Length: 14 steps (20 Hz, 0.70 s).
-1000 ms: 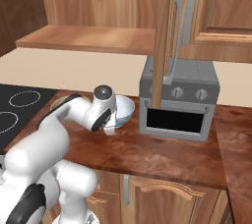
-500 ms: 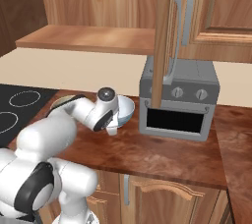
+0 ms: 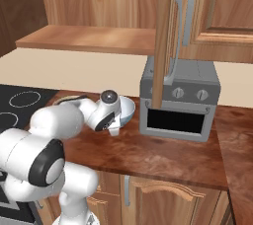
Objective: Open the cabinet. Pick the bowls from the counter and place them in the cabinet. Then close the cabinet.
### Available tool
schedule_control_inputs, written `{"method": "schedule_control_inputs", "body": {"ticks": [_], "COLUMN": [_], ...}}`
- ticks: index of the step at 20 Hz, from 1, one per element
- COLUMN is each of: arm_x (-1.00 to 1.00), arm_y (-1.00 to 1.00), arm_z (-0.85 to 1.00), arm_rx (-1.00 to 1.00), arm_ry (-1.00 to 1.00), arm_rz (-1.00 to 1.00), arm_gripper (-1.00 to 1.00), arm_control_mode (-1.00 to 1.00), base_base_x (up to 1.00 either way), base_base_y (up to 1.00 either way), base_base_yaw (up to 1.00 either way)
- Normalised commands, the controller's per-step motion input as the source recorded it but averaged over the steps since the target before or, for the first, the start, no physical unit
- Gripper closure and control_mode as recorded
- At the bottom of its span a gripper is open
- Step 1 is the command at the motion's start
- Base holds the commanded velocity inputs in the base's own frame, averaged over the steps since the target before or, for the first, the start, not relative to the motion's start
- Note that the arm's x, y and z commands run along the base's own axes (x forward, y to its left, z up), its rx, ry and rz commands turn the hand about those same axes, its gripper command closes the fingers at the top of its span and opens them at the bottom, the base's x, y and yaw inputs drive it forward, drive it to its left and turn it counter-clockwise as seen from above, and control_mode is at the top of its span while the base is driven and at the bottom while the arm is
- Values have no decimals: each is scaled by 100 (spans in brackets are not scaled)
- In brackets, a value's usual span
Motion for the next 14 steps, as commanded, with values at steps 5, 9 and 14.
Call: {"method": "schedule_control_inputs", "body": {"ticks": [5,9,14], "arm_x": [25,23,20], "arm_y": [0,0,0], "arm_z": [-23,-19,-22], "arm_rx": [0,0,0], "arm_ry": [0,0,1], "arm_rz": [0,0,0], "arm_gripper": [-100,-100,100], "arm_control_mode": [-100,-100,-100], "base_base_x": [0,0,0], "base_base_y": [0,0,0], "base_base_yaw": [0,0,0]}}
